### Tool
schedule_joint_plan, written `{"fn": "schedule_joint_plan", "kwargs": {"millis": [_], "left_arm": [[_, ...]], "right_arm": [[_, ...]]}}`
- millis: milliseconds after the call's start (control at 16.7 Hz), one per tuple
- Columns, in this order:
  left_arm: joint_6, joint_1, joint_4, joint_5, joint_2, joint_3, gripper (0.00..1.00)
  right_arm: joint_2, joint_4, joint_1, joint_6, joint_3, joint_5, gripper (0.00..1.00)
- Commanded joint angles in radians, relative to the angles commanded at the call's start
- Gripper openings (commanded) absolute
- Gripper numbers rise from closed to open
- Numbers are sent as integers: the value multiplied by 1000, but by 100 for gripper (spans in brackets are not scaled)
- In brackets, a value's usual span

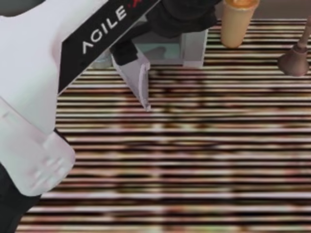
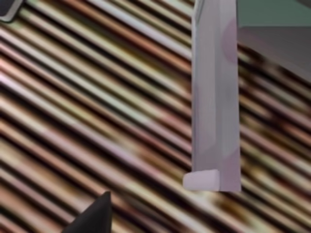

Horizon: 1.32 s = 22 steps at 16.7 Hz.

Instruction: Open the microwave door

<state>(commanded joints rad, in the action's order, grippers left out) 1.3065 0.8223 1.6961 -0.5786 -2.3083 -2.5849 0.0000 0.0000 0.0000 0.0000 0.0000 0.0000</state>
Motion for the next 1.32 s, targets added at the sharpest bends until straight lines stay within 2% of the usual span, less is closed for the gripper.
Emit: {"fn": "schedule_joint_plan", "kwargs": {"millis": [180, 600, 960, 1320], "left_arm": [[-32, -24, -99, 3, 24, 103, 100], [-126, -106, -449, 18, 95, 480, 100], [-140, -117, -491, 20, 104, 522, 100], [-140, -117, -491, 20, 104, 522, 55]], "right_arm": [[0, 0, 0, 0, 0, 0, 100], [0, 0, 0, 0, 0, 0, 100], [0, 0, 0, 0, 0, 0, 100], [0, 0, 0, 0, 0, 0, 100]]}}
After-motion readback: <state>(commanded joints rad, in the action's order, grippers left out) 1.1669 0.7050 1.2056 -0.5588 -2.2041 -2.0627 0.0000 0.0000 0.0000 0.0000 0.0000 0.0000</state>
